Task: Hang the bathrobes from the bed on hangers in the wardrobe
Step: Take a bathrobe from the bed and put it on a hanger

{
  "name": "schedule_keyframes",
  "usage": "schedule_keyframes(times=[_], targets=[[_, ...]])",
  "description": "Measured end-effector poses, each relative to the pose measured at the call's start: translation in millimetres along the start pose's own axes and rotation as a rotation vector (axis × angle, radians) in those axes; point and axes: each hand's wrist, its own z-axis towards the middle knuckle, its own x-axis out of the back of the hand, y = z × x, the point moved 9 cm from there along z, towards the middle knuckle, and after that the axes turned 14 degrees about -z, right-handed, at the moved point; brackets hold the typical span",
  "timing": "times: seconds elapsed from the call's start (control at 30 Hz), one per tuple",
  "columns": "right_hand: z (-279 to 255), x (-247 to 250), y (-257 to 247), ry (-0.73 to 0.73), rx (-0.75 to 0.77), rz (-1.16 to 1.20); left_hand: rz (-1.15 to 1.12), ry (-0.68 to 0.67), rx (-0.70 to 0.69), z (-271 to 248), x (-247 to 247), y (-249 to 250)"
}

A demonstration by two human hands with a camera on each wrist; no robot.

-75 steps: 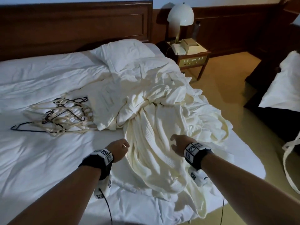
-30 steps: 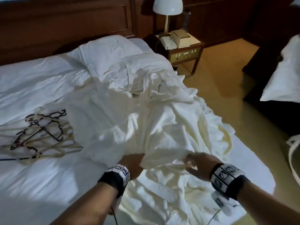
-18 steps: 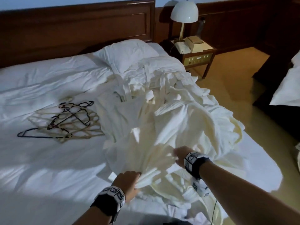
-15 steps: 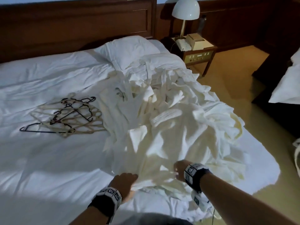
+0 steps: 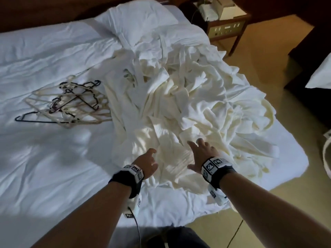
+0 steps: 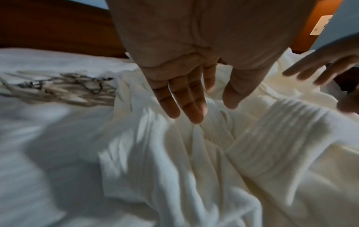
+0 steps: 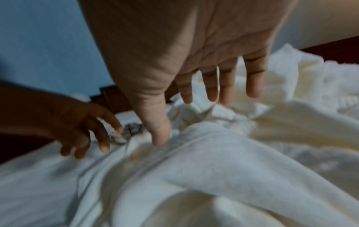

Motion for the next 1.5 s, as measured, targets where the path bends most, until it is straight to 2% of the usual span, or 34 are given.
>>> schedule_keyframes(times=[0.07,0.17,0.27,0.33,0.37,0.43,0.53,0.57,0.63,0.7,0.77,0.83,0.9,0.97,1.03,1.1,1.17,1.23,1.3,1.4,1.5], targets=[[4.5,-34.2,-1.2,-0.116,-0.003,-0.016,-0.052,0.007,0.119,9.4,-24.6,-14.3],[-0.5,-66.0,-13.1,-0.208,0.09,0.004,-0.03,-0.062,0.148,18.5,-55.9,-21.3],[-15.3,-69.5,-31.8,-0.21,0.241,-0.005,-0.318,0.058,0.114,29.6,-56.5,-9.0],[-28.2,-68.0,-43.5,-0.233,0.288,0.149,-0.541,0.162,0.237,39.6,-53.4,-17.6],[-35.1,-66.2,-48.5,-0.236,0.294,0.246,-0.656,0.148,0.334,46.5,-61.1,-25.6],[-47.0,-62.1,-54.8,-0.219,0.265,0.402,-0.815,-0.011,0.452,52.4,-80.9,-29.1],[-61.1,-51.9,-70.8,-0.185,0.235,0.514,-0.808,-0.347,0.435,19.6,-101.0,-18.7],[-64.0,-44.2,-82.7,-0.179,0.234,0.526,-0.767,-0.414,0.425,4.0,-99.7,-25.0],[-65.1,-25.4,-115.0,-0.166,0.234,0.503,-0.775,-0.425,0.382,-17.8,-84.0,-55.8],[-65.0,-8.2,-156.5,-0.146,0.193,0.402,-0.74,-0.252,0.315,-34.5,-31.0,-106.3],[-64.7,3.9,-213.0,-0.13,0.139,0.25,-0.623,-0.024,0.232,-63.9,49.9,-166.8],[-64.0,15.4,-295.5,-0.122,0.139,0.178,-0.414,0.142,0.144,-110.3,136.4,-229.7],[-64.1,37.7,-407.0,-0.097,0.244,0.231,-0.254,0.327,0.16,-168.0,221.0,-309.7],[-73.6,70.6,-531.1,-0.086,0.408,0.266,-0.166,0.519,0.234,-239.0,299.6,-398.2],[-96.2,102.9,-651.8,-0.123,0.609,0.263,-0.029,0.638,0.384,-317.6,362.9,-491.5],[-131.5,127.8,-754.0,-0.149,0.823,0.218,0.013,0.733,0.559,-404.5,405.7,-581.4],[-161.3,142.7,-825.7,-0.149,0.964,0.164,-0.02,0.821,0.747,-487.4,428.5,-653.3],[-171.6,151.4,-866.5,-0.126,1.021,0.144,-0.068,0.846,0.839,-535.2,435.0,-696.0],[-159.7,147.1,-882.9,-0.128,1.022,0.118,-0.131,0.916,0.798,-543.4,435.8,-712.9],[-104.4,123.4,-871.4,-0.174,0.93,0.018,-0.175,0.999,0.73,-504.0,437.5,-706.2],[-26.2,118.6,-830.6,-0.155,0.779,-0.021,-0.339,0.994,0.701,-429.1,444.1,-688.7]])
